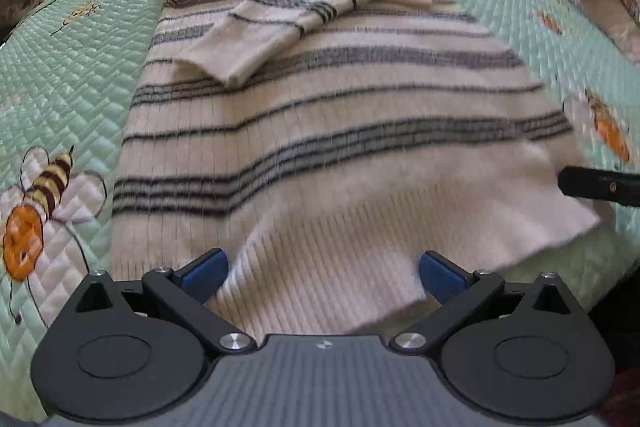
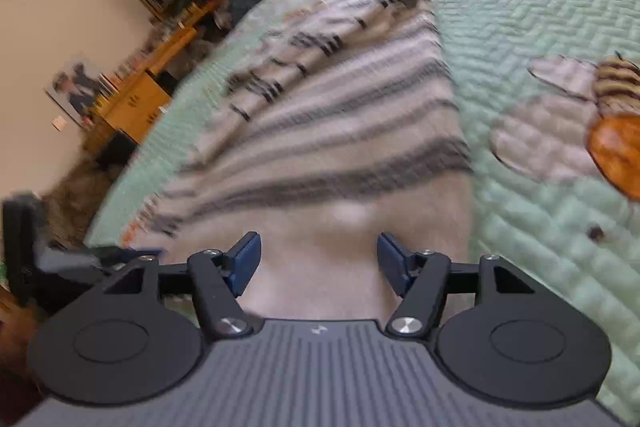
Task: Fold clothes
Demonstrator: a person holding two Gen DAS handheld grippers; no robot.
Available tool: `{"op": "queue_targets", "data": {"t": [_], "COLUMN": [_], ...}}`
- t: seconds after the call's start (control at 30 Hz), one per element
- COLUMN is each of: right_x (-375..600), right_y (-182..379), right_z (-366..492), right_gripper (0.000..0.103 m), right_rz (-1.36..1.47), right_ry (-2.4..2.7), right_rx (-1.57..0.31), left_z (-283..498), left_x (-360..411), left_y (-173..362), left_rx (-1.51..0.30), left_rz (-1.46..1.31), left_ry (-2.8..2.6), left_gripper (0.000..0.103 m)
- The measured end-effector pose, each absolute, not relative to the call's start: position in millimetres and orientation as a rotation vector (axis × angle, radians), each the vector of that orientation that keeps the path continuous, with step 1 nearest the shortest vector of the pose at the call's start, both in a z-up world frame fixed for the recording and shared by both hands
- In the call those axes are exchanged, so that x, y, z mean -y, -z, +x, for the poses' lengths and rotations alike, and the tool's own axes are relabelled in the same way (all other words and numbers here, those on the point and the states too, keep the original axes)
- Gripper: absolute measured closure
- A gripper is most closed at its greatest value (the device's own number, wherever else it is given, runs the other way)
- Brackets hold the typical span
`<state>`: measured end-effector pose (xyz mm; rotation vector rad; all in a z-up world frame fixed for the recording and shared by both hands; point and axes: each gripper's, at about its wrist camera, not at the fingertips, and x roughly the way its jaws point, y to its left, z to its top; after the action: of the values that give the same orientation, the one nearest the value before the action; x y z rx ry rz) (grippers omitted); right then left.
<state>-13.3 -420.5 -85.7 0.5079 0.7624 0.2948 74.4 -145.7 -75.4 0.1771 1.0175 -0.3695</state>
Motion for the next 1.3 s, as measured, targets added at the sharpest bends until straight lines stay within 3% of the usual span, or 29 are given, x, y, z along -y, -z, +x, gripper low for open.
{"op": "queue_targets", "data": {"t": [0.13,0.23,0.4,0.47,0.7,0.9,0.97,1.03,1.3], "right_x": [409,404,395,399,409,414,424,433,432], "right_y": [81,68,75,89,65,85,105,113,108], "right_z": [-25,-21,-6,-3,-3,12,6,0,0], "right_gripper": [0.039,0.064,0.065,0.070,0.068,0.069,0.086,0.095,0.093], "right_rz": [0.400,0.391,0.390,0.403,0.507,0.545,0.584,0.639,0.635], "right_ry": [-0.307,-0.332,-0.365,-0.347,-0.401,-0.375,-0.361,-0.356,-0.337], "right_rx": [-0.765,-0.739,-0.773,-0.819,-0.749,-0.783,-0.788,-0.767,-0.783], "left_z": [65,61,59,61,73,96,93,91,103], "left_x": [141,138,134,131,129,125,123,126,117], "left_y": [77,79,76,70,36,73,76,75,54], "left_rx": [-1.011,-1.001,-1.005,-1.025,-0.978,-1.074,-1.053,-1.050,-1.010], "left_rz": [0.171,0.190,0.191,0.153,-0.009,-0.085,-0.076,-0.050,-0.125], "left_ry": [0.391,0.419,0.436,0.428,0.481,0.435,0.454,0.461,0.463], "left_gripper": [0.001,0.001,0.001,0.001,0.001,0.001,0.001,0.001,0.001]}}
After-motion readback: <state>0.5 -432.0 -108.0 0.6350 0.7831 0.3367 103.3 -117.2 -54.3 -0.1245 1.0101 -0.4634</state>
